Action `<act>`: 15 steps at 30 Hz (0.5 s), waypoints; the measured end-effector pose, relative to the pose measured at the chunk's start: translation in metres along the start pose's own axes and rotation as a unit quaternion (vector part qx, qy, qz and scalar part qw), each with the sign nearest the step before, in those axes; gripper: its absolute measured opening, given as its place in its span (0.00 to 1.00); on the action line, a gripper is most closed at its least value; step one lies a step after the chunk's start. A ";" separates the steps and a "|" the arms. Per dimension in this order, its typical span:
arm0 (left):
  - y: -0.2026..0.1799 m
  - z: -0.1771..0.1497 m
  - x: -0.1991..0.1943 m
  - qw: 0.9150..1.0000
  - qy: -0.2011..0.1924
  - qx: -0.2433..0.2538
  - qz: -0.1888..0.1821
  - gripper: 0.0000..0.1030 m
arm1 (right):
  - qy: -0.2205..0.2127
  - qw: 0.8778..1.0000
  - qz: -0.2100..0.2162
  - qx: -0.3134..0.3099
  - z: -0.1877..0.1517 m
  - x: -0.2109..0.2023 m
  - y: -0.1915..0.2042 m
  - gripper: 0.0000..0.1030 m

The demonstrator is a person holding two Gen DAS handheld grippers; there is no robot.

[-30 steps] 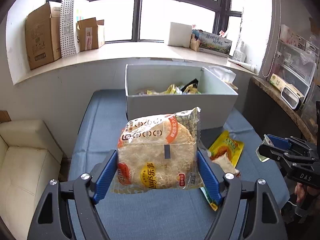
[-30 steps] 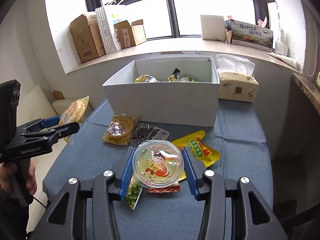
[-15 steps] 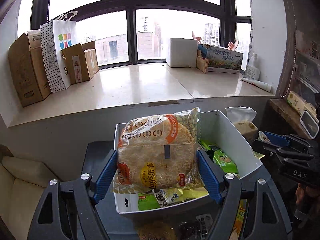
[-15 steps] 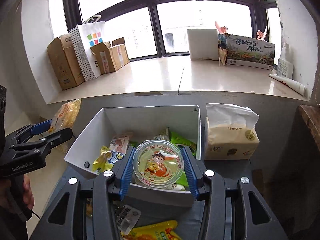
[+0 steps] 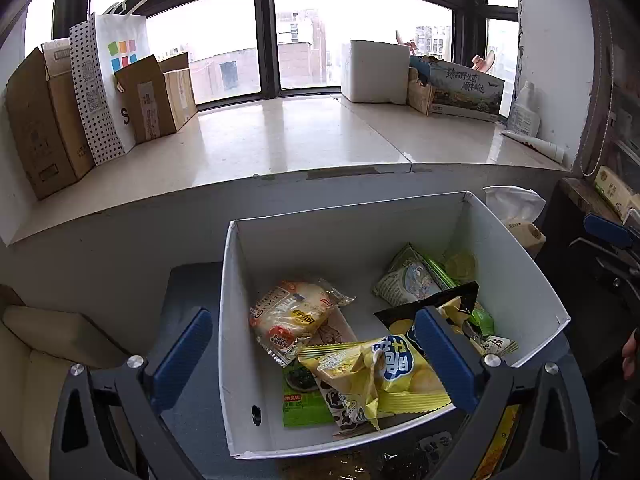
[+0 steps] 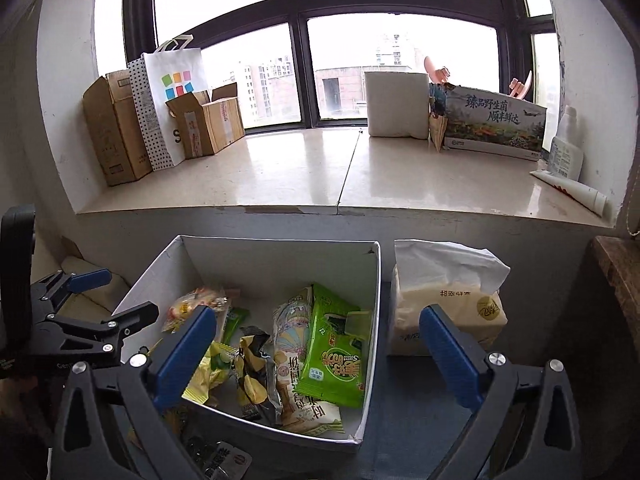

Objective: Organize snacks
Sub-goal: 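Withdraw both tools from the box toward the remaining snacks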

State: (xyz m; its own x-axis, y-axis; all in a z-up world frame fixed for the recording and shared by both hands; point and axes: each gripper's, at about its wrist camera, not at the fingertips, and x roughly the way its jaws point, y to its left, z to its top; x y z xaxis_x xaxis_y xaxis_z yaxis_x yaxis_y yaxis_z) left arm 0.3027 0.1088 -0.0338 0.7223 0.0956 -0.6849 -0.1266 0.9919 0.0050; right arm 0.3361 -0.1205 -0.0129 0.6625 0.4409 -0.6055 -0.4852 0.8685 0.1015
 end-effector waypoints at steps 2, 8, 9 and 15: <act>0.001 -0.002 -0.007 1.000 -0.001 -0.005 -0.008 1.00 | -0.004 1.000 0.002 -0.012 -0.003 -0.007 0.007 1.00; -0.002 -0.029 -0.052 1.000 -0.024 0.003 -0.011 1.00 | -0.015 0.999 0.015 -0.030 -0.028 -0.046 0.024 1.00; -0.004 -0.038 -0.062 1.000 -0.026 0.006 -0.016 1.00 | -0.019 0.999 0.025 -0.029 -0.036 -0.056 0.026 1.00; -0.017 -0.107 -0.113 0.999 -0.022 0.016 -0.041 1.00 | -0.002 0.998 0.059 -0.007 -0.105 -0.097 0.034 1.00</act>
State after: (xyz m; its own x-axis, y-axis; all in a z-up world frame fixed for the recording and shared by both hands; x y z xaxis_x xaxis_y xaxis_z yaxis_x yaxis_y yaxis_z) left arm 0.1499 0.0726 -0.0347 0.7585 0.0158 -0.6515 -0.0439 0.9987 -0.0269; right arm 0.1954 -0.1572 -0.0341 0.6027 0.5410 -0.5866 -0.5675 0.8074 0.1614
